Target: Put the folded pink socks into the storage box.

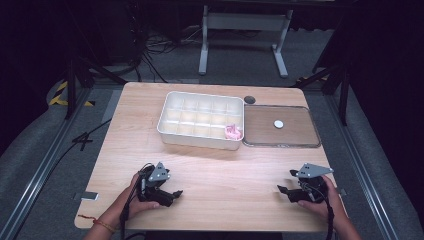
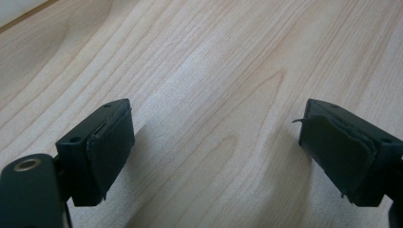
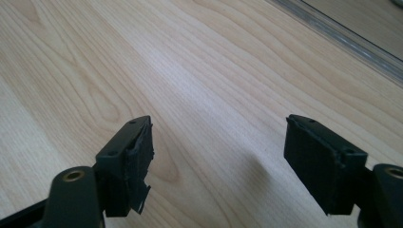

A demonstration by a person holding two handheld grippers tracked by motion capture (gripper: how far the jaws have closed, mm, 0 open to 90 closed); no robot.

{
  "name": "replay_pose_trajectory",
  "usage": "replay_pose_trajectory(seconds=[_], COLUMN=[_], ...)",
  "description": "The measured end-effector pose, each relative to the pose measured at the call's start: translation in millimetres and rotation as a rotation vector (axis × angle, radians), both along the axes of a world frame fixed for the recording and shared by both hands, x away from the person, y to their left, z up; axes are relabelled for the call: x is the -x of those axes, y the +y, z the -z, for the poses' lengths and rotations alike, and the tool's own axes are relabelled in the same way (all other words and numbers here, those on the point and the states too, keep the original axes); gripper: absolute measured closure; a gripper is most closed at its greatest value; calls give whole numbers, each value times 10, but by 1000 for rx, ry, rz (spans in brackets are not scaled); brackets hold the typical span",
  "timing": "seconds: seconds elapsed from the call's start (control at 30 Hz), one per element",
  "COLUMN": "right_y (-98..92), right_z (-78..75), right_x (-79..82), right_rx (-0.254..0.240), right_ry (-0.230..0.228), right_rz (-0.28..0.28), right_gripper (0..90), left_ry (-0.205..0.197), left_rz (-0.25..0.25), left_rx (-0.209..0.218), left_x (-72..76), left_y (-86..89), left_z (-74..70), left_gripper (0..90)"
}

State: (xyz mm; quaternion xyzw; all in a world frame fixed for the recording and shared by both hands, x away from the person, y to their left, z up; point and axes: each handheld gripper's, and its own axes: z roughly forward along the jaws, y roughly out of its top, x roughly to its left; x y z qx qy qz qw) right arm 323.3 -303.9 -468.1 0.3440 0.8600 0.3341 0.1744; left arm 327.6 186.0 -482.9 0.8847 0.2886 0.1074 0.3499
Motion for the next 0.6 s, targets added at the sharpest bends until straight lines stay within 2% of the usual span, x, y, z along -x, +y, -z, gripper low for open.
replay_pose_trajectory(seconds=[0.2,0.23,0.37,0.4,0.6], right_y=[-62,-72,-137,-146,-148], right_z=[89,108,168,183,184], right_x=[52,55,66,77,87], right_rx=[-32,-25,-88,-100,-100], right_ry=[13,13,18,5,4], right_rz=[22,26,57,58,64], right_gripper=[238,222,204,203,199], left_ry=[-1,-1,-1,0,0], left_rz=[1,1,1,0,1], left_rx=[1,1,2,0,0], left_x=[-1,-1,-1,0,0], left_y=[0,0,-1,0,0], left_z=[1,1,1,1,0], left_gripper=[117,117,117,117,117])
